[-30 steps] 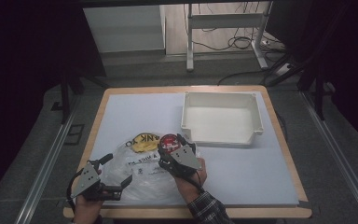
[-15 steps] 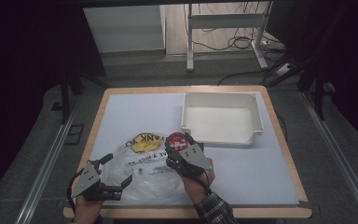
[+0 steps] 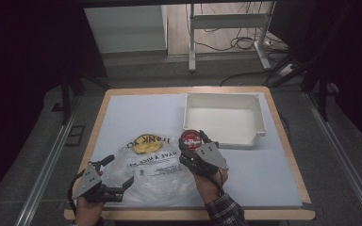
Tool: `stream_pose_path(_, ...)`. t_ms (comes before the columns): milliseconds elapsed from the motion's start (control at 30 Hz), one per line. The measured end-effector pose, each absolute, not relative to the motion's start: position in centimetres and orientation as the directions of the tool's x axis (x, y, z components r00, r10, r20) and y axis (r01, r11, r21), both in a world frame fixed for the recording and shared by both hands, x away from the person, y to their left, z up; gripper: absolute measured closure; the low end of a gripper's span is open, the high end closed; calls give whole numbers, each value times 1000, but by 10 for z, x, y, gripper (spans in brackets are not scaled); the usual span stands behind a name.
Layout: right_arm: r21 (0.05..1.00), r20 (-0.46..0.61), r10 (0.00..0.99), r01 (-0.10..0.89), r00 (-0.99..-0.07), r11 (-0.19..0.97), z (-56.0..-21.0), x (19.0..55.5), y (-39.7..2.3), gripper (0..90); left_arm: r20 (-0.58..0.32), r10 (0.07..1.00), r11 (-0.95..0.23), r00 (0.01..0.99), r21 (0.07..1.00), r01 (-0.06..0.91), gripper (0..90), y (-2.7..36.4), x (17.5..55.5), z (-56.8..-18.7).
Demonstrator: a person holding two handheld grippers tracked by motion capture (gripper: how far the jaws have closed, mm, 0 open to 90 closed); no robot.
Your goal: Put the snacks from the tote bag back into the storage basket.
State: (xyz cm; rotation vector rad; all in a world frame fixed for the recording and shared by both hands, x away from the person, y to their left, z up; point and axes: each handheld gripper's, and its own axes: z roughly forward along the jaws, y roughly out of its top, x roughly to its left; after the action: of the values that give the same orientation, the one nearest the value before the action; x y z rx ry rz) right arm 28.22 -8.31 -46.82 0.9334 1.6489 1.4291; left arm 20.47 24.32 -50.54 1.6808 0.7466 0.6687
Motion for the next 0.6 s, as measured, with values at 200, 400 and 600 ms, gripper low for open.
stream_pose_path(200, 993, -79, 901, 48, -426, 110, -466, 287, -95, 275, 51, 768, -177, 639, 975, 134, 7, 243, 205, -505)
stream_pose_path(400, 992, -81, 911, 52, -405, 111, -466, 292, -105, 275, 52, 768, -177, 639, 975, 133, 7, 243, 205, -505)
stream_pose_path(600, 993, -77, 918, 58, -389, 107, -467, 298, -111, 275, 52, 768, -176, 638, 975, 133, 7, 244, 205, -505)
